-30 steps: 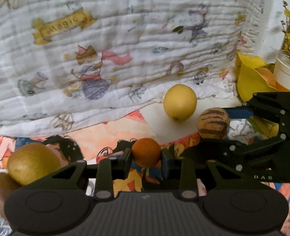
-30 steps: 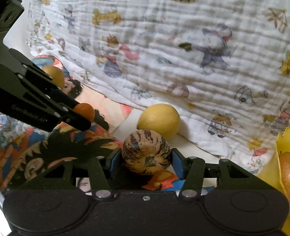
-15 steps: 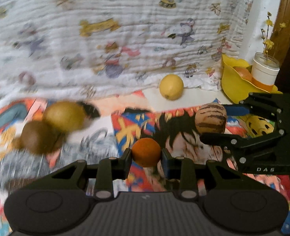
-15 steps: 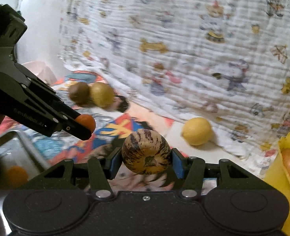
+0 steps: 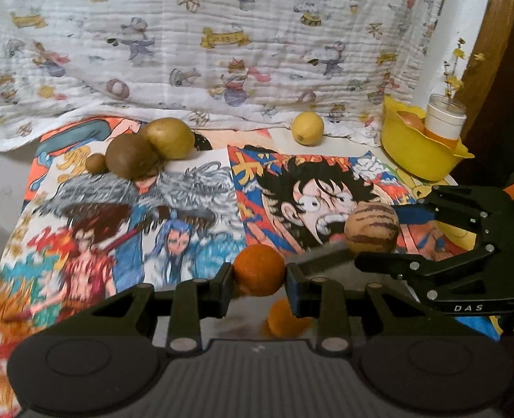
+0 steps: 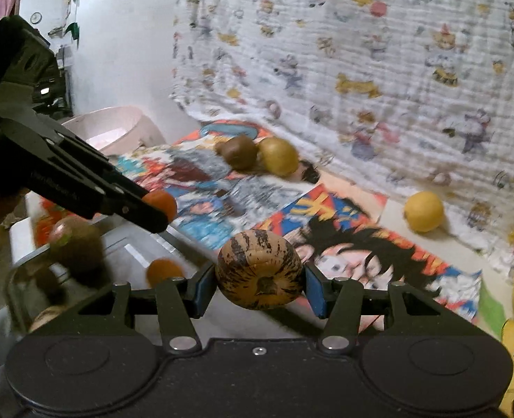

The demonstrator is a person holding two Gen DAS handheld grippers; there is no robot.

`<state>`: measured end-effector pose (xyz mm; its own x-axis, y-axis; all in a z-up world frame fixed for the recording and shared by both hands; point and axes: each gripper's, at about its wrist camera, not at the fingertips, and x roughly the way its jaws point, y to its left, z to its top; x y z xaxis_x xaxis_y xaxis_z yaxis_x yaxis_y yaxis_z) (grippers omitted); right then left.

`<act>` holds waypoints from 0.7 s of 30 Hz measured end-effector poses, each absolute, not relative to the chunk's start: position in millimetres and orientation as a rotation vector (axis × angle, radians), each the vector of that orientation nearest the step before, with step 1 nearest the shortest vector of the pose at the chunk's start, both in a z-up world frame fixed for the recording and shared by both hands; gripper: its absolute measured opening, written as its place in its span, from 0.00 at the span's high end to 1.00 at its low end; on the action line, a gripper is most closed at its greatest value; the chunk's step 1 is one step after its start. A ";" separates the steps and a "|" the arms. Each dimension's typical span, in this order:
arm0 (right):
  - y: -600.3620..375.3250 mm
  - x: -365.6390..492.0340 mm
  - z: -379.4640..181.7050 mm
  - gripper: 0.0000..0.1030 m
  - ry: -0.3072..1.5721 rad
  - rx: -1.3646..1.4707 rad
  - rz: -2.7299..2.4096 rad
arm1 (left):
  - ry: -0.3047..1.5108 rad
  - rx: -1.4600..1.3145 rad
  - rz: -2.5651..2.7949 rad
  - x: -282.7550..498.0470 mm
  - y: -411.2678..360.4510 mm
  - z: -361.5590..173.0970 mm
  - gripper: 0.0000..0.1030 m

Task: Organize fruits
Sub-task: 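Carry the orange and pepino over the tray and open both tools to release them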

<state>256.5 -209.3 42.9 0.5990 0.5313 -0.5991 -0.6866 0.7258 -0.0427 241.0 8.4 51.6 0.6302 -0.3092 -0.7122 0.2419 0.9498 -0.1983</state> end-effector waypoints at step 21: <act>-209.8 204.1 17.5 0.46 0.614 -0.363 0.789 | 0.866 0.021 -0.360 191.6 -6.7 38.7 0.66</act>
<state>204.1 -209.8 17.5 0.5454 0.5471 -0.6349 -0.7497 0.6572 -0.0777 191.6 -6.7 38.7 0.5915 -0.3006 -0.7482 0.3178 0.9397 -0.1263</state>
